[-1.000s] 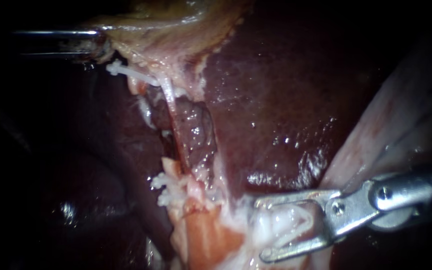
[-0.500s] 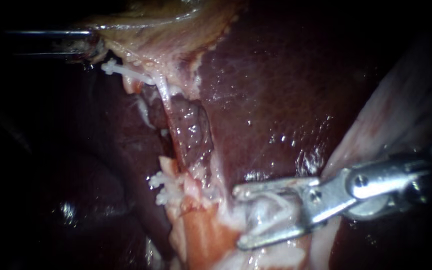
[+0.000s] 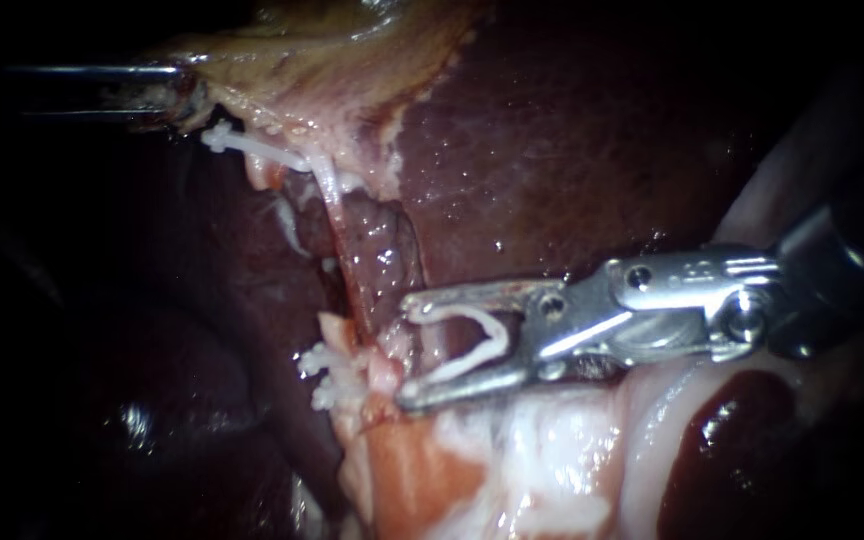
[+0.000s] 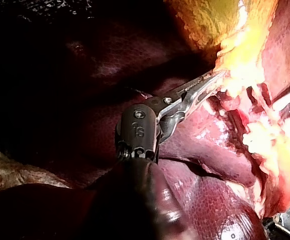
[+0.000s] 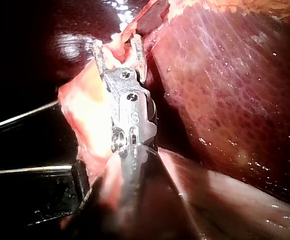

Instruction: Clipping first clip right tube

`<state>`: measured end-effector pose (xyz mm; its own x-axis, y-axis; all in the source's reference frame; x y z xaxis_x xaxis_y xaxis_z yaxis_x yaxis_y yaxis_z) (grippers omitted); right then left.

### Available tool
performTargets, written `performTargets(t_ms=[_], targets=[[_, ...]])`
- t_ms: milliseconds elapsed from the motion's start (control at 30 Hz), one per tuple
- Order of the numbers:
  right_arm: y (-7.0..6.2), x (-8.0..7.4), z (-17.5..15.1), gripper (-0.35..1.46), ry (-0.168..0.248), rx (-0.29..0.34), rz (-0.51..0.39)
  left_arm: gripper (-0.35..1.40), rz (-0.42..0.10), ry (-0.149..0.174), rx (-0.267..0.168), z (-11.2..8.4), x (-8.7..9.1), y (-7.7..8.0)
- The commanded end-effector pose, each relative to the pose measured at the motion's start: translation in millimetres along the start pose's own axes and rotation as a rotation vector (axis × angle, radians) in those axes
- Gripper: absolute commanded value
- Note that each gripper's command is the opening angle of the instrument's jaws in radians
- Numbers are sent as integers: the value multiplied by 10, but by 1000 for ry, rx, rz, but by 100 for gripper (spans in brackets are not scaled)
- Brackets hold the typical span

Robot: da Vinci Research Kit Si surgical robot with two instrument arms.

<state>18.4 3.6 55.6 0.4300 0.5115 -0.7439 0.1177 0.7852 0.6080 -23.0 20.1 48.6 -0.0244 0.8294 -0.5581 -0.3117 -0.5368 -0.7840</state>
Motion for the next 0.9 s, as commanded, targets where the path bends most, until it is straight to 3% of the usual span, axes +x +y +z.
performTargets(t_ms=[33,233,367,700,900], targets=[[2,1,4,50,-1,-1,6,-35,0,0,0,0,0,0],[12,8,24,50,-3,3,27,-35,1,0,1,0,0,0],[11,13,32,50,-3,67,48,-35,0,0,1,0,0,0],[-21,31,42,49,96,263,50,-35,1,0,1,1,0,0],[-37,39,45,45,97,347,49,-35,1,0,1,1,-1,0]])
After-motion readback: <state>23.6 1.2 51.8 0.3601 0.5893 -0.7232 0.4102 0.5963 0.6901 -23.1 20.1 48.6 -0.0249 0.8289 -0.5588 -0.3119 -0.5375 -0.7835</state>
